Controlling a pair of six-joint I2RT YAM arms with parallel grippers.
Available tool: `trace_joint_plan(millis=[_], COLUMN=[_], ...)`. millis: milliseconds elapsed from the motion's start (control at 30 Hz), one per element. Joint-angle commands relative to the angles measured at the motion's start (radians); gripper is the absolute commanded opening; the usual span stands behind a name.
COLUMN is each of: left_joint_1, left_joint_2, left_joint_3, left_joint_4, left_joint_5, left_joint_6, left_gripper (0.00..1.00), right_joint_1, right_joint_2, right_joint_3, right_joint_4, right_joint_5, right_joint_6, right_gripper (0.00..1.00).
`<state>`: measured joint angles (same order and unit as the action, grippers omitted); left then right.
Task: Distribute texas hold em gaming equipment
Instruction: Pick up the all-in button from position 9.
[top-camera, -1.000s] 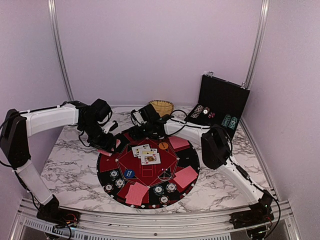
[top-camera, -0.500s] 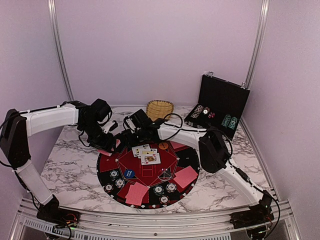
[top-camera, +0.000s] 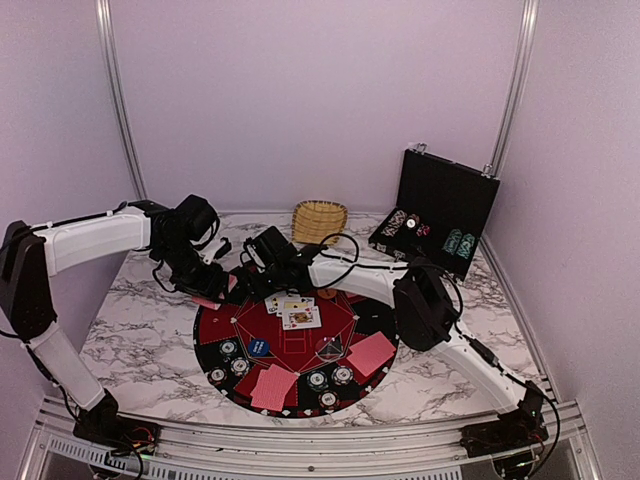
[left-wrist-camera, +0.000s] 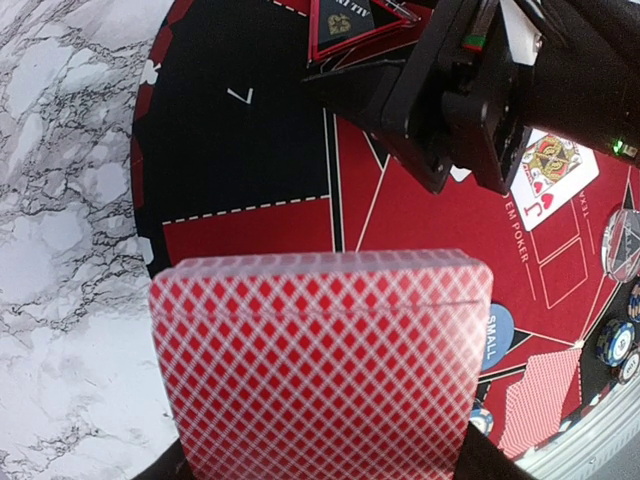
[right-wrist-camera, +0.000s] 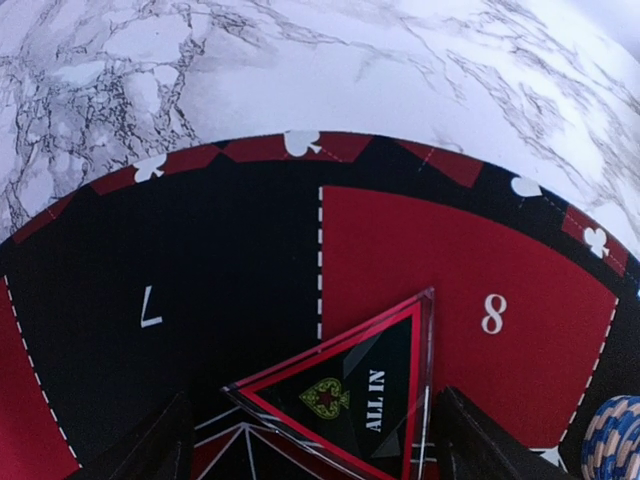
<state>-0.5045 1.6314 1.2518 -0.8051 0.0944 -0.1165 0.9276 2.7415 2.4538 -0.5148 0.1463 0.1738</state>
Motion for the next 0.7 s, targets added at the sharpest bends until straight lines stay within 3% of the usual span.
trace_joint_plan(millis=[0, 367, 667], left_joint_1=[0.007, 0.008, 0.011], left_joint_2=[-0.048, -0.041, -0.045], left_joint_3=[-0.012, -0.010, -0.016], left_joint_4=[-0.005, -0.005, -0.005], left_joint_5=[-0.006, 0.000, 0.001], left_joint_6=[-0.008, -0.003, -0.003], left_gripper=[0.37, 0.37, 0.37], right_joint_1=[0.013, 0.021, 0.021], right_joint_2=[0.053, 0.091, 0.079], right_joint_3=[0.002, 0.001, -0.009], right_joint_4=[-0.009, 0.039, 0.045], right_joint_5=[0.076, 0.121, 0.111], right_joint_6=[-0.017, -0.004, -0.005], right_gripper=[0.80, 0.76, 0.55])
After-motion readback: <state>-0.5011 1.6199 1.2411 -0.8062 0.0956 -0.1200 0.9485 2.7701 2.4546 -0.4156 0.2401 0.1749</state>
